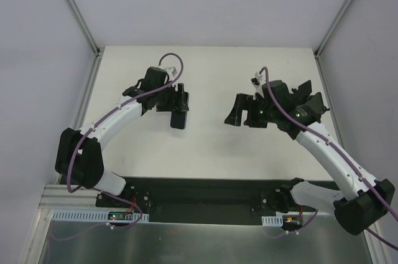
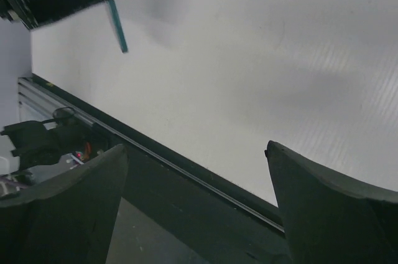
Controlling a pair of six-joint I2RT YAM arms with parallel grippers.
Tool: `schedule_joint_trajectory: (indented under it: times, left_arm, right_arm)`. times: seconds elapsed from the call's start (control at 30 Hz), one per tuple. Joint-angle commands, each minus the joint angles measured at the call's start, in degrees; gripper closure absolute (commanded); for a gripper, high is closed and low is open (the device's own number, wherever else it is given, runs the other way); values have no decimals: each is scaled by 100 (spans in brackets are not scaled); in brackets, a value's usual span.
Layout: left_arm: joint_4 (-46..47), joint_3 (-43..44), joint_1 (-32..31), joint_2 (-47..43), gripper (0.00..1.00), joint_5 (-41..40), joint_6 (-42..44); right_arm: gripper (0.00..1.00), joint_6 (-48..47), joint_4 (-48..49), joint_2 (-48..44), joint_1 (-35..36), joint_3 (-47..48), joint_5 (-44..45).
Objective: Place the phone on the phone stand
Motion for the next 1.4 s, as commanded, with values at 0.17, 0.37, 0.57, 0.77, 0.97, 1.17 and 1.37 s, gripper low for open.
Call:
schedule_joint_trajectory:
  times: [0.17, 0.37, 0.57, 0.77, 0.97, 1.17, 1.37]
  left_arm:
    - [54, 599, -1192, -876, 100, 134, 1800]
    - [265, 212, -1720, -1079, 100, 27, 2310]
    - [345, 150, -1879, -1097, 100, 230, 2267]
    - [362, 133, -2054, -1123, 100, 265, 2249]
    - [353, 133, -2107, -1106, 100, 230, 2249]
    - [353, 124, -2169, -1158, 100, 142, 2302]
    - [345, 98, -2257, -1334, 100, 37, 2328]
  right_arm:
    - [13, -408, -608, 1684, -711, 2221, -1842]
    - [26, -101, -362, 2142, -369, 2740, -1903]
    - [39, 48, -178, 2318, -78, 2522, -1631]
    - [48, 400, 331, 2327, 10, 2056, -1639]
    - [55, 506, 569, 2511, 159, 1897, -1657]
    - [75, 567, 956, 2476, 194, 1660, -1815]
    - [98, 506, 1009, 2511, 177, 1660, -1991]
